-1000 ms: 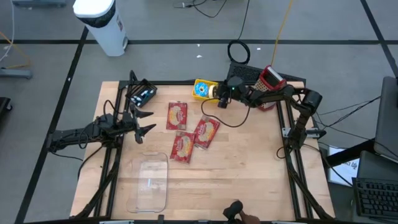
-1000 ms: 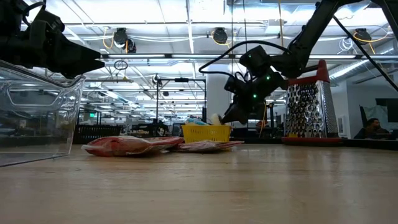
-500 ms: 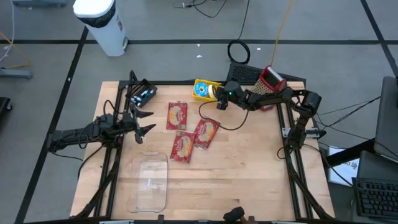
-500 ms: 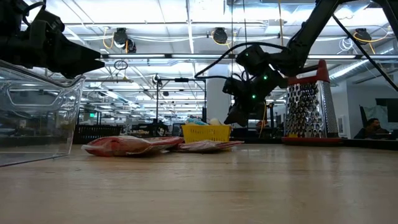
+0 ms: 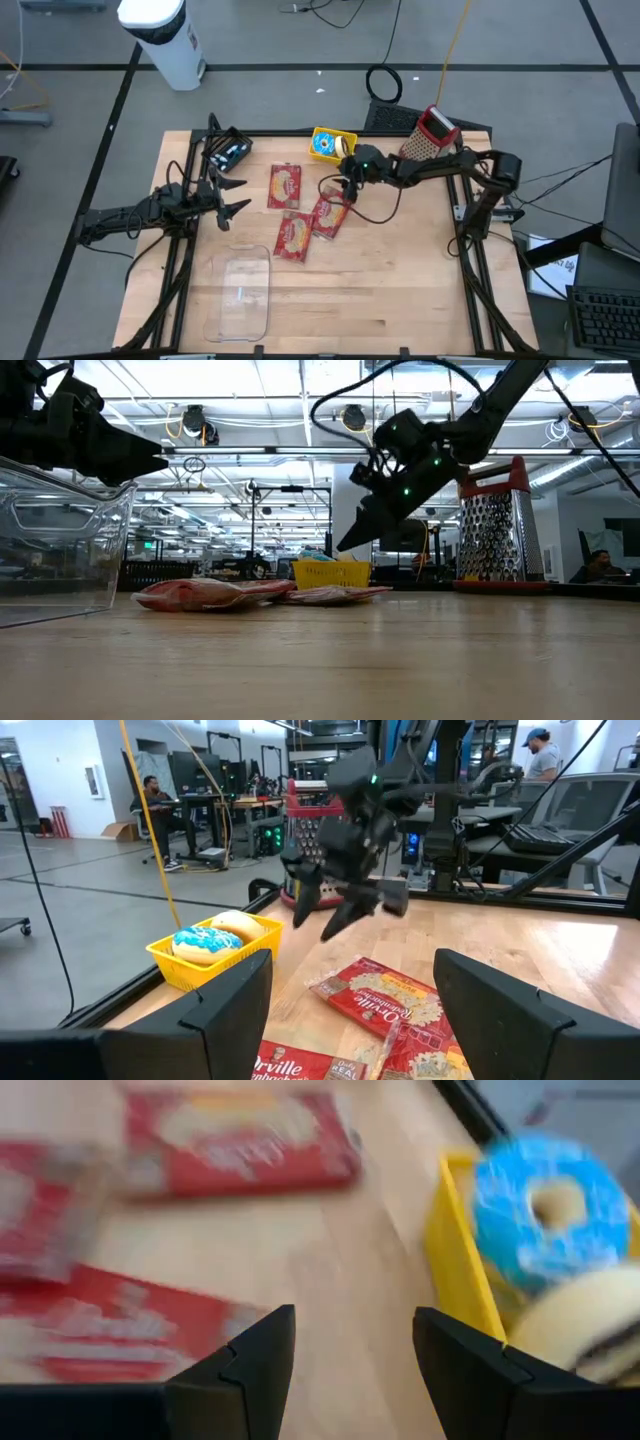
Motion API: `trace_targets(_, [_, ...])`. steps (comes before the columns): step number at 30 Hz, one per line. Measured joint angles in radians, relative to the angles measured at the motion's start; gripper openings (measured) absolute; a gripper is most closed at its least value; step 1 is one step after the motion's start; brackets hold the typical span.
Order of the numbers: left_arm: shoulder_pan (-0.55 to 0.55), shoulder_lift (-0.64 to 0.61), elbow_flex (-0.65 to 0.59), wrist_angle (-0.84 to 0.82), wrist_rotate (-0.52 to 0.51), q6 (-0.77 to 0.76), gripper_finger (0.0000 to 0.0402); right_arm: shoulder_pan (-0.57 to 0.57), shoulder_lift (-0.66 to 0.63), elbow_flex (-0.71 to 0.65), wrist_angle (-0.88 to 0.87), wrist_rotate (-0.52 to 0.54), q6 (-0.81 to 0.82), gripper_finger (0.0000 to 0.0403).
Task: Pick & Place Food Item
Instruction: Adjust the yellow bin on the table, then put the middle right red popcorn bag into the transparent bin
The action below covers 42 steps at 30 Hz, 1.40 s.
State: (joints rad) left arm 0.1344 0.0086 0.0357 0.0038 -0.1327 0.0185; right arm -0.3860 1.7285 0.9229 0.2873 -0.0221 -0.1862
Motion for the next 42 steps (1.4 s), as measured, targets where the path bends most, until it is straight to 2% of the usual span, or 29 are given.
trace_targets(4, [0.0,0.0,0.0,0.0,0.0,0.0,0.028,-0.009,0.044,-0.004,-0.026,0.076,-0.001,0.0192])
trace_targets(11, [0.0,0.0,0.0,0.0,0.0,0.0,0.028,-0.042,0.073,-0.002,-0.007,0.083,-0.003,0.0192])
trace_targets(17, [0.0,0.0,0.0,0.0,0.0,0.0,0.028,-0.049,0.072,-0.001,-0.001,0.227,-0.028,0.0192])
trace_targets(21, [0.0,0.0,0.0,0.0,0.0,0.0,0.028,-0.051,0.072,0.0,-0.002,0.231,-0.034,0.0192])
trace_targets(25, [0.0,0.0,0.0,0.0,0.0,0.0,0.028,-0.027,0.03,-0.001,-0.061,0.228,0.03,0.0192])
trace_targets(28, [0.0,0.0,0.0,0.0,0.0,0.0,0.028,0.001,-0.039,-0.001,-0.166,0.227,0.157,0.0192])
trace_targets(30, [0.0,0.0,0.0,0.0,0.0,0.0,0.028,0.015,-0.09,-0.001,-0.27,0.195,0.28,0.0192])
trace_targets(36, [0.0,0.0,0.0,0.0,0.0,0.0,0.028,0.022,-0.188,-0.003,-0.552,-0.067,0.626,0.0192])
trace_targets(42, [0.0,0.0,0.0,0.0,0.0,0.0,0.028,0.0,-0.185,-0.09,-0.501,-0.243,0.771,0.0192])
